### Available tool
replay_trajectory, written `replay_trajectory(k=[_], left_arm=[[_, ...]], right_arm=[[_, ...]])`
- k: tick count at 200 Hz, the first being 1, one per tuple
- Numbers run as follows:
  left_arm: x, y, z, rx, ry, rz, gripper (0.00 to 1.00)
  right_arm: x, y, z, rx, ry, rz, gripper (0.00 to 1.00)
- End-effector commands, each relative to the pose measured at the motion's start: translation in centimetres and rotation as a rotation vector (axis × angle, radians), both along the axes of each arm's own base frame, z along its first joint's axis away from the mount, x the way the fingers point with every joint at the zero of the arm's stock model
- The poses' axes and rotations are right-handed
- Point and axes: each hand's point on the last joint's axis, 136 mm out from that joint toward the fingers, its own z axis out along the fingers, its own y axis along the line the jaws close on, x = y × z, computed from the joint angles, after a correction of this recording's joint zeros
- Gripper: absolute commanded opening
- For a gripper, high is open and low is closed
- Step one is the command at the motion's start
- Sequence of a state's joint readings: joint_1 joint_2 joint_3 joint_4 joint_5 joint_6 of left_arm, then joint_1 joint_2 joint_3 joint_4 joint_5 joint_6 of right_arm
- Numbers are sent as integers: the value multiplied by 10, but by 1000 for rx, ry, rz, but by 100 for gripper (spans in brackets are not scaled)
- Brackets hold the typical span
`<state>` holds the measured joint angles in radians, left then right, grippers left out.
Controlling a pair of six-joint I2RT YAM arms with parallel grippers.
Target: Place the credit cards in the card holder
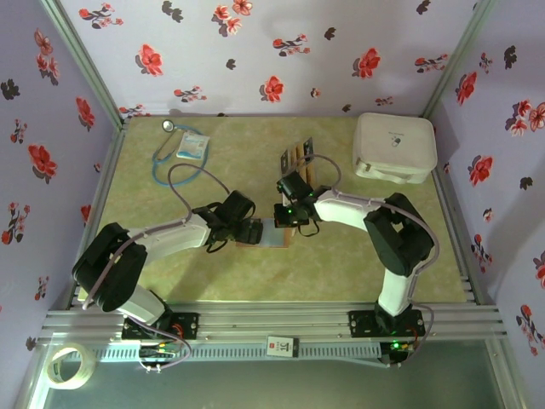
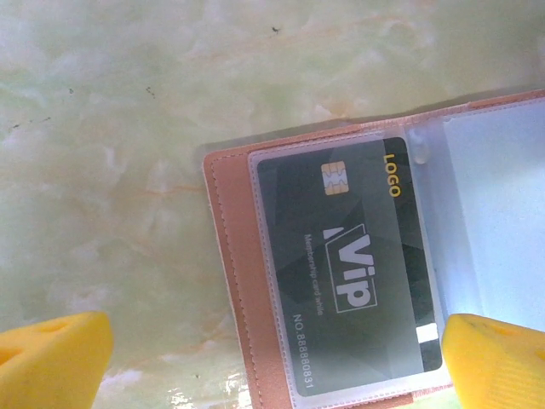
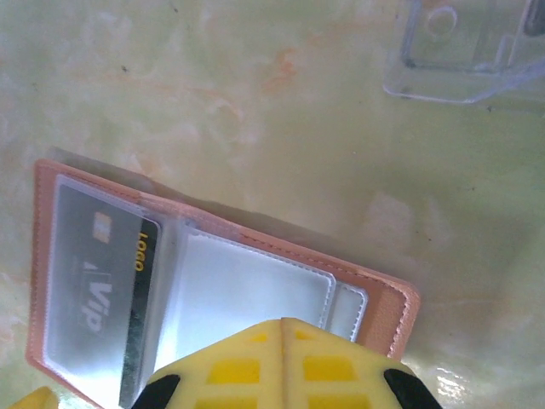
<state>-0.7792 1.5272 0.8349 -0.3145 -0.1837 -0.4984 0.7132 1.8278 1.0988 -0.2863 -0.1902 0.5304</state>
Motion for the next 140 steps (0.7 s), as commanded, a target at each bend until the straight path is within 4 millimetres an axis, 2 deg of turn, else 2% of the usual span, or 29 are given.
replay_trajectory(k=[1, 52, 140], left_arm=[[1, 1, 2, 3, -12, 18, 100], [4, -3, 3, -3, -19, 7, 100], [5, -20, 7, -36, -41, -32, 100]], right_arm=[[2, 1, -7, -16, 7, 7, 0], [0, 16, -10, 33, 27, 13, 0], [-5, 16, -18, 25, 42, 14, 0]])
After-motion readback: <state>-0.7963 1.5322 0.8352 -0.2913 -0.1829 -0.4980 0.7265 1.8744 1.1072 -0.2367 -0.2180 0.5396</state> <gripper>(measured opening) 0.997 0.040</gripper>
